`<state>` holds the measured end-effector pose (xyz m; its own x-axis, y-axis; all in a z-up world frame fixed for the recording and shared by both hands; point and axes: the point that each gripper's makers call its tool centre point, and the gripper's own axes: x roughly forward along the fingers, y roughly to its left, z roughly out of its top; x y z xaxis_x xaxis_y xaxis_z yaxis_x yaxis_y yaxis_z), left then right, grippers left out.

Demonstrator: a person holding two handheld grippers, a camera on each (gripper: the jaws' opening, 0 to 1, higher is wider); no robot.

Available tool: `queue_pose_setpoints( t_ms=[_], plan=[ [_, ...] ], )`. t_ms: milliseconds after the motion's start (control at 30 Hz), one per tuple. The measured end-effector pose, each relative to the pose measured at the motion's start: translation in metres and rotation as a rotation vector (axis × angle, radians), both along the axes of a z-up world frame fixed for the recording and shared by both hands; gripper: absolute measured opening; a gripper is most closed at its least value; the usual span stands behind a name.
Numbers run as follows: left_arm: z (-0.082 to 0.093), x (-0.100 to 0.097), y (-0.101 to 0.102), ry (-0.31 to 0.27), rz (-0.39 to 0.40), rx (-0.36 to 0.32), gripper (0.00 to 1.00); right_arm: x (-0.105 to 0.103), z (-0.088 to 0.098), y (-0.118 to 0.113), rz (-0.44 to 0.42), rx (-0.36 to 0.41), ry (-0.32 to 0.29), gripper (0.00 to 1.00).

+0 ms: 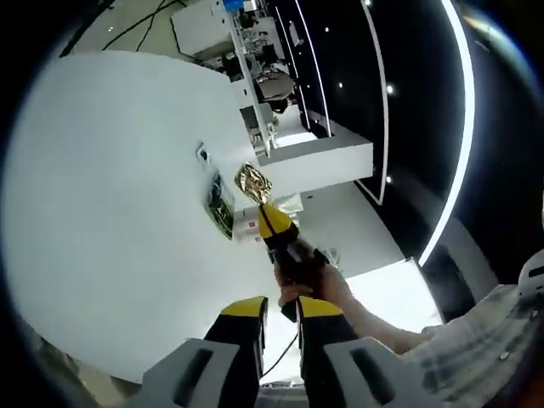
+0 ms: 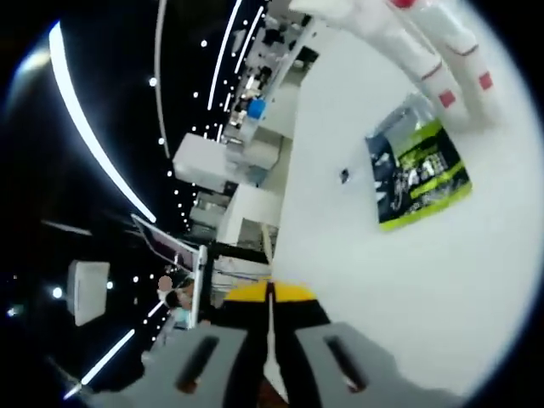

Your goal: Arrange the skincare products in the storage area until every visible bottle or jar stands upright without overlapping.

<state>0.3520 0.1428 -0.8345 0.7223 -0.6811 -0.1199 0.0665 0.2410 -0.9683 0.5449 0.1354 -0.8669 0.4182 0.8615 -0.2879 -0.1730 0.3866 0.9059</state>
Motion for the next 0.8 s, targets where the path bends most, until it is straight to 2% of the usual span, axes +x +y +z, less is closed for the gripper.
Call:
queue_pose_setpoints(
  t_ms=[133,267,400,467,533,600,733,800],
  plan=[
    [0.003,-0.003,0.006,-0.014,-0.006,0.028,0.18,0.017,-0.018,0.007,-0.012,-0.061,0.004,0.0],
    [0.005,-0.006,0.012,-0.016,0.004,0.02,0.19,0.03,-0.034,0.014,-0.011,-0.109,0.007,0.0],
    [-0.003,-0.009,0.018,0.013,0.021,0.019,0.19,0.039,-0.051,0.015,-0.019,-0.176,0.021,0.0],
    [-0.005,-0.01,0.021,0.025,0.029,0.016,0.19,0.043,-0.053,0.015,-0.029,-0.176,0.031,0.0],
    [-0.005,-0.01,0.023,0.029,0.034,0.02,0.19,0.051,-0.062,0.014,-0.033,-0.208,0.037,0.0],
    [-0.007,-0.011,0.026,0.035,0.041,0.022,0.19,0.053,-0.071,0.01,-0.033,-0.258,0.052,0.0],
    [-0.009,-0.012,0.031,0.043,0.056,0.025,0.19,0.058,-0.078,0.008,-0.034,-0.282,0.072,0.0],
    [-0.009,-0.012,0.034,0.048,0.066,0.022,0.19,0.051,-0.082,0.009,-0.031,-0.308,0.084,0.0]
  ],
)
